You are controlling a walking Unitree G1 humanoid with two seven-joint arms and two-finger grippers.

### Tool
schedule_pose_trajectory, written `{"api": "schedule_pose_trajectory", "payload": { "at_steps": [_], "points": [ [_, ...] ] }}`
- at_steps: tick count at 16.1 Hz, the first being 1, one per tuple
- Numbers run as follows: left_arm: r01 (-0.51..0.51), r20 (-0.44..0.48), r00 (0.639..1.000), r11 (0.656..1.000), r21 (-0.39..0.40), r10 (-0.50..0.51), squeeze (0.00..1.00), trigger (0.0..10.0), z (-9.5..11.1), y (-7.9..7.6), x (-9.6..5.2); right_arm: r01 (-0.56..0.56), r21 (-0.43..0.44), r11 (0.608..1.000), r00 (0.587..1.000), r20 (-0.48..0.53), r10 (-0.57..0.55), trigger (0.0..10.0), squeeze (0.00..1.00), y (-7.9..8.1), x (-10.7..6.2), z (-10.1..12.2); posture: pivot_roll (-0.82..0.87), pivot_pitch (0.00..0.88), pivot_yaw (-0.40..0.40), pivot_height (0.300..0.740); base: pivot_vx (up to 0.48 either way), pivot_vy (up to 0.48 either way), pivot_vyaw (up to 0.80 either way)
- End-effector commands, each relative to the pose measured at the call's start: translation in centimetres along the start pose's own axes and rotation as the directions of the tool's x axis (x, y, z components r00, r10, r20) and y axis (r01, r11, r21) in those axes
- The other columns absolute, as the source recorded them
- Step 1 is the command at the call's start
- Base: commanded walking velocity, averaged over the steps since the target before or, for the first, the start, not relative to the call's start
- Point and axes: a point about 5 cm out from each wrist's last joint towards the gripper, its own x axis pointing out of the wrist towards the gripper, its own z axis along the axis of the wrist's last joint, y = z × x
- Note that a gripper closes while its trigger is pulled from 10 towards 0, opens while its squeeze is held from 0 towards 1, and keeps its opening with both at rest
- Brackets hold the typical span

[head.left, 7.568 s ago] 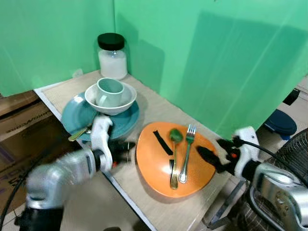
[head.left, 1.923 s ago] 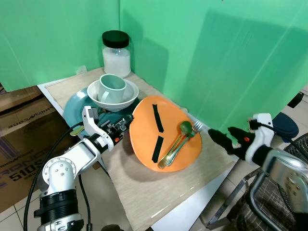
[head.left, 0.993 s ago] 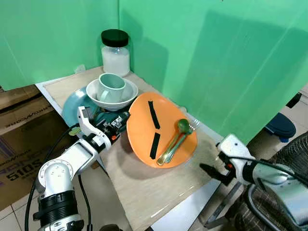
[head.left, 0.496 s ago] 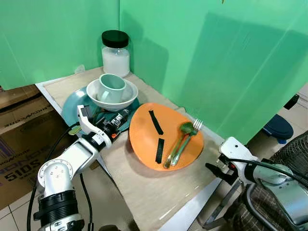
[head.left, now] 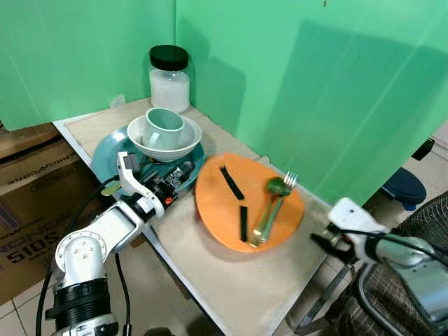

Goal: Setting the table

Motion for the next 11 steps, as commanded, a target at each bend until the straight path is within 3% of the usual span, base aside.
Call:
{"api": "schedule_pose_trajectory", "payload": {
  "at_steps": [1,6,8,9,10,11],
  "points": [
    [0.011,-0.027,1.000,1.000,0.026,-0.010,0.00,0.0,-0.3,-0.4,0.2,0.047,-0.005,0.999,0.998,-0.045,-0.047,10.0,0.00,-1.1,-0.3,-0.8,0.06,0.000,-0.112,0.740,0.000,0.000,0.00],
    [0.034,-0.070,0.997,0.994,0.100,-0.027,0.00,0.0,-0.5,-1.0,0.1,0.053,-0.006,0.999,0.998,-0.040,-0.053,10.0,0.00,-1.9,-0.9,-1.1,0.06,0.000,-0.112,0.740,0.000,0.000,0.00],
    [0.034,-0.110,0.994,0.983,0.179,-0.014,0.00,0.0,-0.8,-1.3,-0.2,0.010,0.053,0.999,0.999,0.032,-0.012,10.0,0.00,-1.7,-1.4,-0.2,0.06,0.000,-0.112,0.740,0.000,0.000,0.00],
    [0.037,-0.140,0.990,0.968,0.247,-0.002,0.00,0.0,-1.1,-1.5,-0.5,-0.033,0.122,0.992,0.995,0.096,0.021,10.0,0.00,-1.5,-1.8,0.7,0.07,0.000,-0.114,0.740,0.000,0.000,0.00],
    [0.029,-0.186,0.982,0.933,0.359,0.041,0.00,2.9,-1.6,-1.6,-1.0,-0.113,0.222,0.968,0.980,0.186,0.072,10.0,0.00,-1.1,-2.2,2.2,0.07,0.000,-0.115,0.740,0.000,0.000,0.00],
    [0.027,-0.197,0.979,0.918,0.397,0.057,0.00,2.9,-1.7,-1.6,-1.1,-0.134,0.244,0.961,0.974,0.212,0.082,10.0,0.00,-0.9,-2.2,2.7,0.07,0.000,-0.115,0.740,0.000,0.000,0.00]
  ]
}}
